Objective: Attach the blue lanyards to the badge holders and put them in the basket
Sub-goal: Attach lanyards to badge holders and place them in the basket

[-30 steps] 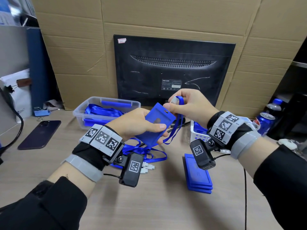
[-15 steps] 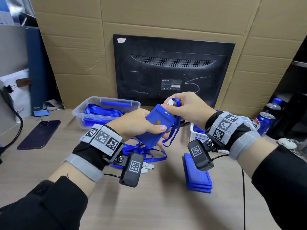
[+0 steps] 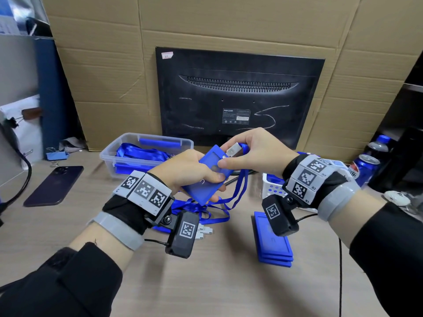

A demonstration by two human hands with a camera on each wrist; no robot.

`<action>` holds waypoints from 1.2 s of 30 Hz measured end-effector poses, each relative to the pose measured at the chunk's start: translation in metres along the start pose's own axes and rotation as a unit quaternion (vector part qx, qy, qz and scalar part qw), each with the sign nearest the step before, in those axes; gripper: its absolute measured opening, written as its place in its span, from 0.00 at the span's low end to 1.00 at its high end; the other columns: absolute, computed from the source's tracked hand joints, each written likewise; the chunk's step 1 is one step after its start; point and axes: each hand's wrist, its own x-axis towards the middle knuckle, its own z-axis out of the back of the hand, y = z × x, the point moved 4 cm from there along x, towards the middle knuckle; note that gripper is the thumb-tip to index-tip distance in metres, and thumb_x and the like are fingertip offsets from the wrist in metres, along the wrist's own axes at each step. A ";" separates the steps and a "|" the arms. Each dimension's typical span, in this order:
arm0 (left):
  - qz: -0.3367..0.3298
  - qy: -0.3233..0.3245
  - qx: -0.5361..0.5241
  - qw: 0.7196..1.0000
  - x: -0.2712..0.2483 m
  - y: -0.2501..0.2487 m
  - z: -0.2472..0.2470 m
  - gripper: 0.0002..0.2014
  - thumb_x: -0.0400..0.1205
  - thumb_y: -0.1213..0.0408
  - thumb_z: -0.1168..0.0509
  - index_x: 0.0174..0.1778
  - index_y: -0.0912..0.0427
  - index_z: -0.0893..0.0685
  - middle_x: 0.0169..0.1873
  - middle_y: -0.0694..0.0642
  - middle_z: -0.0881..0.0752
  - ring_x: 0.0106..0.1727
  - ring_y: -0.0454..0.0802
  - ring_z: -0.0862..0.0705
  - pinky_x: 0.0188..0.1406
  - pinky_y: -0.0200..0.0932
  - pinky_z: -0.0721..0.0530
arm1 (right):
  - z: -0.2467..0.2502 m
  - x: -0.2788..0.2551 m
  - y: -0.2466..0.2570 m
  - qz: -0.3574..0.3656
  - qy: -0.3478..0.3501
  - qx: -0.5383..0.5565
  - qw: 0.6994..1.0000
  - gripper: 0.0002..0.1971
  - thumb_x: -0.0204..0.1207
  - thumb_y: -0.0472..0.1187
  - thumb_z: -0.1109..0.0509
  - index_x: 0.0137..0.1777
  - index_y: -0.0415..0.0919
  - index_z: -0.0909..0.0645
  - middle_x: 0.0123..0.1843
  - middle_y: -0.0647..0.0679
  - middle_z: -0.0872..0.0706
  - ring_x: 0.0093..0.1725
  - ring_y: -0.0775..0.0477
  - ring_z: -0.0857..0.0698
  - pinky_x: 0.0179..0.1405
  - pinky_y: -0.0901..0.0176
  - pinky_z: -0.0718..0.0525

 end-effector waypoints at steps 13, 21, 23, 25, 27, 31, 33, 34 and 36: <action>0.008 0.004 0.045 0.999 -0.002 0.003 0.006 0.11 0.85 0.60 0.25 0.60 0.60 0.13 0.47 0.60 0.04 0.43 0.59 0.04 0.37 0.48 0.08 | 0.004 0.002 -0.010 -0.004 0.002 0.021 1.000 0.05 0.85 0.42 0.24 0.57 0.45 0.08 0.46 0.43 0.04 0.40 0.50 0.07 0.45 0.61 0.09; 0.015 0.014 0.054 0.998 -0.001 0.007 0.008 0.10 0.84 0.61 0.24 0.59 0.59 0.12 0.47 0.60 0.04 0.44 0.59 0.05 0.45 0.53 0.07 | 0.004 0.000 -0.015 -0.033 0.010 0.049 0.998 0.06 0.85 0.35 0.24 0.57 0.37 0.07 0.44 0.43 0.04 0.39 0.50 0.06 0.42 0.64 0.09; 0.020 0.017 0.050 0.998 0.000 0.008 0.007 0.11 0.84 0.61 0.24 0.60 0.60 0.13 0.47 0.61 0.04 0.44 0.61 0.05 0.46 0.53 0.08 | 0.004 0.000 -0.015 -0.036 0.018 0.050 0.998 0.06 0.85 0.35 0.25 0.57 0.36 0.07 0.46 0.39 0.04 0.42 0.46 0.05 0.45 0.59 0.06; 0.021 0.018 0.051 0.998 -0.001 0.008 0.008 0.12 0.84 0.61 0.24 0.60 0.60 0.13 0.47 0.61 0.04 0.45 0.61 0.05 0.47 0.54 0.07 | 0.004 -0.001 -0.013 -0.038 0.021 0.054 0.998 0.07 0.85 0.36 0.25 0.57 0.36 0.08 0.45 0.39 0.04 0.40 0.48 0.06 0.42 0.62 0.08; 0.016 0.015 0.056 0.998 -0.001 0.007 0.008 0.11 0.85 0.61 0.24 0.60 0.60 0.13 0.47 0.60 0.04 0.44 0.59 0.05 0.48 0.55 0.06 | 0.004 -0.001 -0.012 -0.036 0.017 0.055 0.998 0.07 0.85 0.36 0.25 0.58 0.36 0.08 0.42 0.42 0.05 0.37 0.52 0.07 0.38 0.66 0.11; 0.014 0.013 0.057 0.998 -0.001 0.006 0.010 0.11 0.85 0.61 0.24 0.60 0.59 0.13 0.47 0.60 0.04 0.45 0.59 0.05 0.52 0.57 0.06 | 0.003 -0.001 -0.012 -0.039 0.024 0.068 0.997 0.08 0.86 0.34 0.26 0.60 0.36 0.08 0.45 0.38 0.05 0.38 0.52 0.07 0.39 0.66 0.11; 0.014 0.014 0.057 0.998 -0.001 0.006 0.010 0.11 0.84 0.61 0.24 0.60 0.59 0.13 0.47 0.60 0.04 0.46 0.60 0.05 0.51 0.57 0.06 | 0.004 0.000 -0.013 -0.031 0.026 0.065 0.997 0.08 0.86 0.33 0.26 0.60 0.36 0.08 0.45 0.38 0.05 0.38 0.52 0.07 0.40 0.65 0.10; 0.014 0.016 0.057 0.998 -0.001 0.006 0.010 0.12 0.84 0.60 0.24 0.61 0.59 0.13 0.47 0.60 0.04 0.46 0.60 0.05 0.50 0.56 0.06 | 0.004 0.000 -0.013 -0.023 0.026 0.057 0.998 0.07 0.86 0.33 0.26 0.59 0.37 0.08 0.45 0.39 0.05 0.38 0.52 0.07 0.41 0.64 0.10; 0.012 0.019 0.058 0.998 -0.002 0.007 0.009 0.12 0.84 0.60 0.24 0.61 0.59 0.13 0.47 0.60 0.04 0.45 0.59 0.05 0.48 0.54 0.07 | 0.005 0.002 -0.012 -0.004 0.028 0.036 0.999 0.07 0.86 0.33 0.27 0.57 0.41 0.08 0.44 0.42 0.05 0.38 0.52 0.07 0.43 0.63 0.10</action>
